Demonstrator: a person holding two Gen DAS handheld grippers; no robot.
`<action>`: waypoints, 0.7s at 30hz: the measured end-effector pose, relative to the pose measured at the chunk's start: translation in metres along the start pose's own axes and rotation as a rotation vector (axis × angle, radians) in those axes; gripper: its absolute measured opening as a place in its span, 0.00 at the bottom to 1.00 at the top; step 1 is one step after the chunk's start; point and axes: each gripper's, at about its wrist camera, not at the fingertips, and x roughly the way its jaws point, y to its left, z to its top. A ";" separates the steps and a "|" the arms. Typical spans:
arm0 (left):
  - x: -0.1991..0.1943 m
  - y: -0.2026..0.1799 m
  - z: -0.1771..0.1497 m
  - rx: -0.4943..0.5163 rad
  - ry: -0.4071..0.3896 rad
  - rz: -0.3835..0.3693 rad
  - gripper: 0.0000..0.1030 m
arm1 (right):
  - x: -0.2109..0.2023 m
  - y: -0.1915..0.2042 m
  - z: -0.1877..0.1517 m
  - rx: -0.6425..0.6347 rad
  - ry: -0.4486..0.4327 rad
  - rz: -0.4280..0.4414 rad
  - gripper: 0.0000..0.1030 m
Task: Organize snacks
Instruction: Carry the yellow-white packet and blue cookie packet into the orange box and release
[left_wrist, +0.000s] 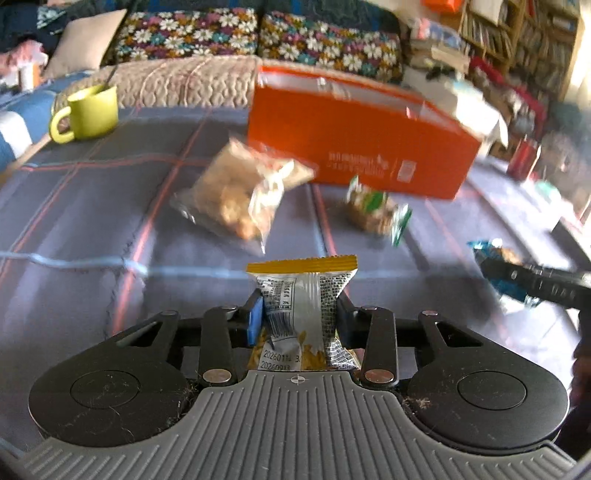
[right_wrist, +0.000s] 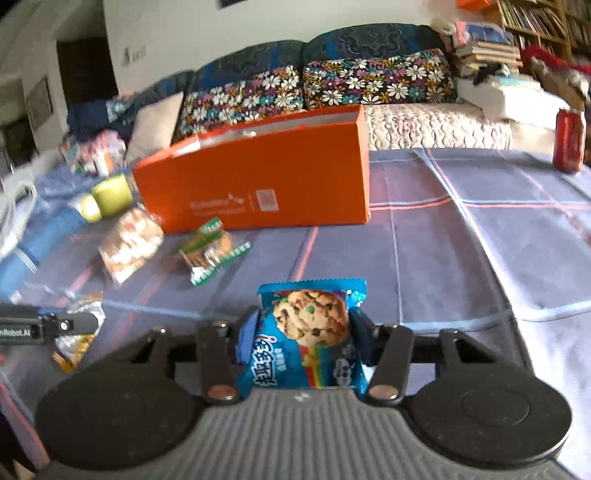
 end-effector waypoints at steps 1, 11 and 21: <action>-0.004 0.002 0.006 -0.002 -0.015 -0.002 0.00 | -0.002 0.001 0.004 0.013 -0.012 0.017 0.55; 0.030 -0.005 0.145 0.039 -0.171 -0.087 0.00 | 0.020 0.029 0.139 -0.143 -0.219 0.074 0.55; 0.155 -0.008 0.203 0.058 -0.102 -0.033 0.00 | 0.157 0.003 0.177 -0.209 -0.055 0.009 0.55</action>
